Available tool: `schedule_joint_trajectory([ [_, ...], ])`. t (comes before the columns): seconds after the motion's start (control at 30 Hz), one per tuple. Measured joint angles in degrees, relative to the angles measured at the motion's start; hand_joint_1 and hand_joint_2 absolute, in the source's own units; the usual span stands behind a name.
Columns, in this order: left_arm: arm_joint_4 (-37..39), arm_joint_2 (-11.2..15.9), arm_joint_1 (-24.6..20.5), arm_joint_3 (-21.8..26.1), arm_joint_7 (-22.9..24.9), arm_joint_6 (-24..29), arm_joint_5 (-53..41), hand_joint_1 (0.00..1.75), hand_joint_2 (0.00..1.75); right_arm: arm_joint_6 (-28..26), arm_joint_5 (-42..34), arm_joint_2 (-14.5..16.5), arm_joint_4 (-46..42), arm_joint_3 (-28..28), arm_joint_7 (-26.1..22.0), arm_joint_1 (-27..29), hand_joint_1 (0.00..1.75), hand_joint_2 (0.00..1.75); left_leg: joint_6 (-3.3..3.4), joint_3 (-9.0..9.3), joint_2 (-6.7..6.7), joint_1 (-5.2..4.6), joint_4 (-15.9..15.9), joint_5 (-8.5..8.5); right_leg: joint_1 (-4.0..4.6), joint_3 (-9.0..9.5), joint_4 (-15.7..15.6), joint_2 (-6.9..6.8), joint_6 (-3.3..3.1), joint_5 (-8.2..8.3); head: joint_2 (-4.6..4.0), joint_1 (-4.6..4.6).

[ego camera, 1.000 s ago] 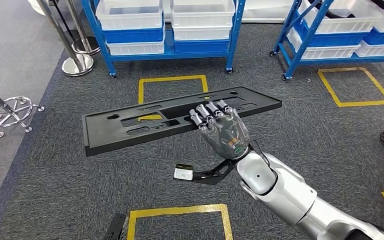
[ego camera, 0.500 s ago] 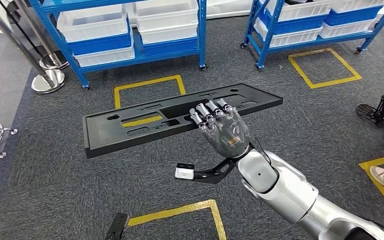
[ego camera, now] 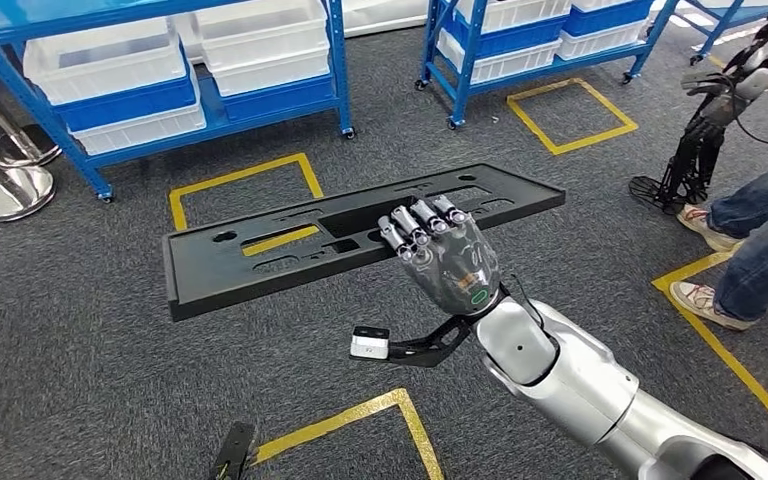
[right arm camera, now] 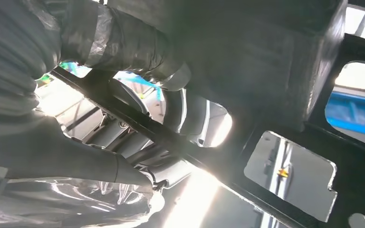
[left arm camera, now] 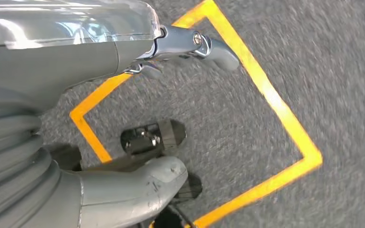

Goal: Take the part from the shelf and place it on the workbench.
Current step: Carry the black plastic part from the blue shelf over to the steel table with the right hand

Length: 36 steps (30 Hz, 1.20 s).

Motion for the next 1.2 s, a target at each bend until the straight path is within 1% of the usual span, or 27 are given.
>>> schedule_joint_trajectory([
  [0.07, 0.0, 0.0, -0.1, -0.1, 0.0, 0.0, 0.0, 0.0, 1.75, 0.0, 0.0, -0.1, 0.0, 0.0, -0.2, -0.1, 1.75, 1.75, -0.67, -0.09, 1.0, -0.18, 0.7, -0.56, 0.33, 3.12, -5.6, -2.31, -0.35, 1.76, 0.0, -0.02],
  [0.1, 0.0, 0.0, -0.2, -0.2, 0.0, 0.0, 0.0, 0.0, 1.75, 0.0, 0.0, -0.2, -0.1, -0.1, -0.2, -0.1, 1.75, 1.75, -1.02, -0.08, 1.47, -0.35, 1.0, -0.81, 0.55, 3.75, -7.0, -2.92, -0.69, 1.9, 0.0, -0.05],
  [0.13, 0.0, -0.1, -0.2, -0.2, 0.0, 0.0, 0.0, 0.0, 1.75, 0.0, 0.0, -0.2, -0.1, -0.1, -0.3, -0.1, 1.75, 1.75, -1.33, -0.04, 1.96, -0.5, 1.0, -0.96, 0.79, 3.7, -7.2, -2.88, -1.08, 1.67, 0.0, -0.08],
  [0.2, 0.0, -0.1, -0.4, -0.2, 0.0, 0.0, 0.1, 0.0, 1.75, 0.0, 0.0, -0.3, -0.1, -0.1, -0.4, -0.1, 1.75, 1.75, -1.87, 0.12, 2.77, -0.42, 1.1, -1.3, 0.68, 3.48, -7.3, -1.49, -1.78, 1.88, 0.0, -0.1],
  [0.23, 0.0, -0.1, -0.5, -0.3, 0.0, 0.0, 0.2, 0.0, 1.75, 0.0, 0.0, -0.3, -0.1, -0.1, -0.5, -0.2, 1.75, 1.75, -2.14, -0.02, 2.28, -0.26, 1.7, -1.93, 0.58, 3.46, -7.4, -0.89, -2.17, 2.0, 0.0, -0.1],
  [0.27, 0.0, -0.1, -0.7, -0.3, 0.0, 0.0, 0.2, 0.0, 1.75, 0.0, 0.0, -0.4, -0.1, -0.1, -0.5, -0.3, 1.75, 1.75, -2.35, -0.61, 1.24, -0.08, 3.3, -3.17, 0.47, 3.44, -7.5, -0.33, -2.57, 2.15, 0.0, -0.11],
  [0.33, 0.0, -0.2, -0.8, -0.3, 0.0, 0.0, 0.2, 0.0, 1.75, 0.0, 0.0, -0.4, -0.1, -0.1, -0.4, -0.5, 1.75, 1.75, -2.58, -3.36, -1.57, 0.13, 9.8, -6.94, 0.48, 3.36, -7.6, 0.82, -3.09, 2.33, 0.0, -0.11],
  [0.37, 0.0, -0.2, -0.8, -0.3, 0.0, 0.0, 0.2, 0.0, 1.75, 0.0, 0.0, -0.4, -0.1, -0.1, -0.4, -0.5, 1.75, 1.75, -2.61, -5.18, -2.35, 0.16, 13.8, -8.6, 0.57, 3.29, -7.6, 1.49, -3.22, 2.37, 0.0, -0.13],
  [0.4, 0.0, -0.2, -0.7, -0.3, 0.0, 0.0, 0.2, 0.0, 1.75, 0.0, 0.0, -0.4, -0.1, -0.1, -0.4, -0.5, 1.75, 1.75, -2.59, -6.59, -2.72, 0.15, 16.7, -9.4, 0.68, 3.25, -7.5, 2.23, -3.25, 2.4, 0.0, -0.12],
  [0.43, 0.0, -0.2, -0.7, -0.3, 0.0, 0.0, 0.2, 0.0, 1.75, 0.0, 0.0, -0.5, 0.0, -0.1, -0.3, -0.5, 1.75, 1.75, -2.49, -7.18, -2.9, 0.15, 17.8, -9.05, 0.78, 3.22, -7.4, 3.01, -3.27, 2.41, 0.0, -0.12],
  [0.47, 0.0, -0.2, -0.7, -0.3, 0.1, 0.0, 0.3, 0.0, 1.75, 0.0, 0.0, -0.5, 0.0, -0.1, -0.3, -0.5, 1.75, 1.75, -2.29, -6.69, -3.05, 0.15, 16.4, -7.55, 0.87, 3.24, -7.4, 3.81, -3.27, 2.41, 0.0, -0.12],
  [0.5, 0.0, -0.2, -0.7, -0.3, 0.1, 0.0, 0.3, 0.0, 1.75, 0.0, 0.0, -0.5, 0.0, -0.1, -0.2, -0.5, 1.75, 1.75, -1.98, -5.31, -3.54, 0.14, 13.1, -5.32, 0.91, 3.28, -7.3, 4.58, -3.27, 2.41, 0.0, -0.12],
  [0.57, 0.0, -0.2, -0.8, -0.3, 0.3, 0.1, 0.4, 0.0, 1.75, 0.0, 0.0, -0.5, 0.0, -0.1, -0.1, -0.6, 1.75, 1.75, -1.25, -2.16, -5.96, 0.17, 5.8, -1.9, 0.92, 3.22, -7.1, 5.98, -3.08, 2.47, 0.0, -0.09],
  [0.63, 0.0, -0.1, -0.8, -0.2, 0.4, 0.1, 0.4, 0.0, 1.75, 0.0, 0.0, -0.5, 0.0, -0.1, -0.1, -0.6, 1.75, 1.75, -0.9, -0.77, -7.46, 0.06, 2.5, -1.3, 0.7, 2.77, -7.1, 7.17, -2.44, 2.79, 0.0, -0.09],
  [0.7, 0.0, -0.3, -0.8, -0.3, 0.4, 0.1, 0.4, 0.0, 1.75, 0.0, 0.0, -0.7, 0.0, -0.1, -0.1, -0.6, 1.75, 1.75, -0.61, -0.44, -6.48, 0.11, 1.7, -1.07, 0.5, 2.39, -7.5, 8.28, -1.53, 3.25, 0.0, -0.11],
  [0.73, 0.0, -0.4, -0.9, -0.3, 0.5, 0.1, 0.4, 0.0, 1.75, 0.0, 0.0, -0.8, 0.0, -0.1, 0.0, -0.6, 1.75, 1.75, -0.35, -0.24, -5.81, 0.23, 1.2, -0.73, 0.58, 2.2, -7.4, 7.89, -1.2, 3.15, 0.0, -0.08],
  [0.8, 0.0, -0.5, -1.0, -0.3, 0.5, 0.2, 0.4, 0.0, 1.75, 0.0, 0.0, -1.0, 0.0, -0.1, 0.1, -0.8, 1.75, 1.75, 0.22, 0.1, -4.35, 0.45, 0.1, -0.08, 0.87, 0.71, -4.4, 5.09, -0.82, 1.14, 0.0, 0.09],
  [0.83, 0.0, -0.5, -1.0, -0.3, 0.6, 0.2, 0.4, 0.0, 1.75, 0.0, 0.0, -1.1, 0.0, -0.1, 0.3, -0.9, 1.75, 1.75, 0.36, 0.13, -3.62, 0.25, 0.0, 0.02, 0.93, -0.81, -1.2, 3.23, -0.69, -0.64, 0.0, 0.17],
  [0.87, 0.0, -0.5, -0.9, -0.3, 0.7, 0.3, 0.4, 0.0, 1.75, 0.0, 0.0, -1.1, 0.0, -0.1, 0.4, -1.0, 1.75, 1.75, 0.47, 0.07, -2.88, 0.12, 0.0, 0.04, 0.88, -2.56, 2.5, 2.07, -0.54, -2.4, 0.0, 0.22],
  [0.9, 0.0, -0.4, -0.8, -0.2, 0.8, 0.4, 0.4, 0.0, 1.75, 0.0, 0.0, -1.2, 0.0, -0.1, 0.6, -0.9, 1.75, 1.75, 0.48, 0.01, -2.11, 0.01, 0.0, 0.02, 0.81, -4.0, 5.6, 1.47, -0.38, -3.52, 0.0, 0.24],
  [0.93, 0.0, -0.4, -0.7, -0.2, 0.8, 0.4, 0.4, 0.0, 1.75, 0.0, 0.0, -1.3, 0.0, -0.1, 0.8, -0.9, 1.75, 1.75, 0.48, -0.02, -1.38, -0.05, 0.1, -0.02, 0.73, -4.62, 7.1, 1.16, -0.25, -3.67, 0.0, 0.22],
  [0.97, 0.0, -0.4, -0.7, -0.2, 0.8, 0.4, 0.4, 0.0, 1.75, 0.0, 0.0, -1.4, 0.0, -0.1, 1.1, -0.8, 1.75, 1.75, 0.45, -0.02, -0.72, -0.07, 0.1, -0.08, 0.66, -4.12, 6.4, 0.96, -0.18, -2.79, 0.0, 0.23],
  [1.0, 0.0, -0.4, -0.7, -0.2, 0.8, 0.4, 0.4, 0.0, 1.75, 0.0, 0.0, -1.5, 0.0, -0.1, 1.3, -0.9, 1.75, 1.75, 0.38, 0.0, -0.12, -0.08, 0.2, -0.18, 0.62, -2.46, 3.7, 0.6, -0.2, -1.13, 0.0, 0.23],
  [1.03, 0.0, -0.4, -0.7, -0.2, 0.7, 0.4, 0.4, 0.0, 1.75, 0.0, 0.0, -1.7, 0.0, -0.1, 1.5, -1.0, 1.75, 1.75, 0.22, 0.04, 0.43, -0.12, 0.4, -0.36, 0.69, -0.19, -0.4, -0.46, -0.31, 0.44, 0.0, 0.24],
  [1.1, 0.0, -0.4, -0.7, -0.2, 0.6, 0.4, 0.4, 0.0, 1.75, 0.0, 0.0, -1.9, 0.0, -0.1, 1.8, -1.2, 1.75, 1.75, -0.29, 0.05, 1.38, -0.44, 0.8, -0.81, 1.14, 3.15, -6.6, -2.4, -0.92, 2.27, 0.0, 0.21],
  [1.13, 0.0, -0.4, -0.7, -0.2, 0.6, 0.4, 0.4, 0.0, 1.75, 0.0, 0.0, -2.0, 0.0, -0.1, 1.9, -1.2, 1.75, 1.75, -0.58, 0.08, 1.84, -0.62, 0.9, -0.99, 1.39, 3.65, -7.8, -2.85, -1.26, 2.32, 0.0, 0.19],
  [1.2, 0.0, -0.4, -0.8, -0.2, 0.5, 0.4, 0.4, 0.0, 1.75, 0.0, 0.0, -2.1, 0.0, -0.1, 2.0, -1.3, 1.75, 1.75, -1.1, 0.23, 2.85, -0.75, 0.9, -1.19, 1.52, 3.47, -7.8, -1.62, -1.91, 2.42, 0.0, 0.19],
])
